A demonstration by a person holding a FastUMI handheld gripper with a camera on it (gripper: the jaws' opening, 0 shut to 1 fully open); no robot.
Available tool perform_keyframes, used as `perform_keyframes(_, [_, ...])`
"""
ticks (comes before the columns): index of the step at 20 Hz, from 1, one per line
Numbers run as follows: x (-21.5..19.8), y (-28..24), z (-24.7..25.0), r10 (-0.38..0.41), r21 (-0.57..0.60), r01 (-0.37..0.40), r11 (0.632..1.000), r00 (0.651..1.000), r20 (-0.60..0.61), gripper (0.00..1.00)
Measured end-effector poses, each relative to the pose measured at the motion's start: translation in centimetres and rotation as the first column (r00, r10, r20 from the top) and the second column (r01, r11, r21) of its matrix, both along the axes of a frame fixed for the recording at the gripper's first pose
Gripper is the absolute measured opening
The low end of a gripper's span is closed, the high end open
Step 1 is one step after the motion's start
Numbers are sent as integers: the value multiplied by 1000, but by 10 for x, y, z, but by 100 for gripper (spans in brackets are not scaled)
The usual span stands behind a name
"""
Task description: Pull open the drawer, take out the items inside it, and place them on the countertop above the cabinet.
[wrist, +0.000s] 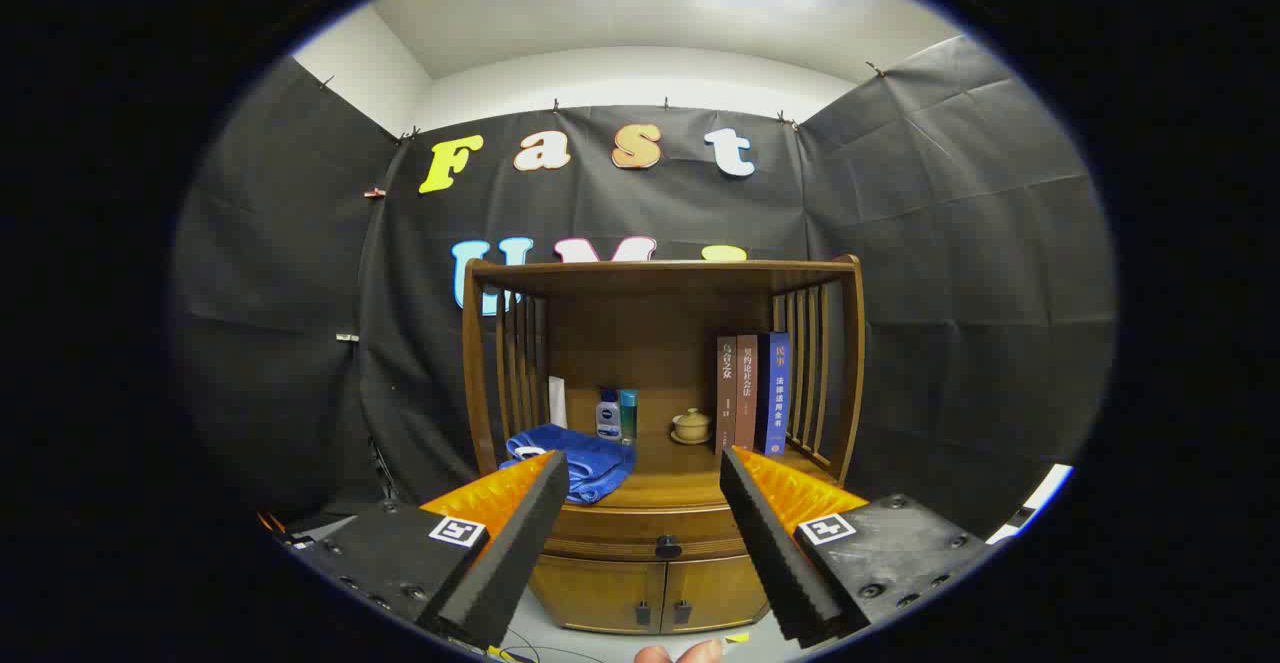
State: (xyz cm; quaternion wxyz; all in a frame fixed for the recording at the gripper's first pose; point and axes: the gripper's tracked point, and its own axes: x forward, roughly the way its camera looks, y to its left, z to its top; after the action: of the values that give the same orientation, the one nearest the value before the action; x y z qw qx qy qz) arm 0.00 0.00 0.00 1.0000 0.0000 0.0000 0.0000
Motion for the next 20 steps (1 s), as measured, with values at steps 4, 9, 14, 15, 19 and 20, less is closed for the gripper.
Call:
perform_keyframes(4, [-2, 1, 1, 2, -1, -2, 1000, 1000, 2, 98])
perform_keyframes(9, [-1, 4, 2, 7, -7, -7, 1000, 1000, 4, 98])
perform_keyframes(14, [-1, 7, 3, 10, -4, -10, 1000, 1000, 6, 98])
perform_keyframes(15, [-1, 7, 3, 11, -3, -11, 1000, 1000, 6, 98])
perform_keyframes(19, [0, 7, 0, 9, 1, -9, 1000, 1000, 2, 98])
perform_keyframes(20, [3, 7, -2, 10, 3, -10, 1000, 1000, 1, 98])
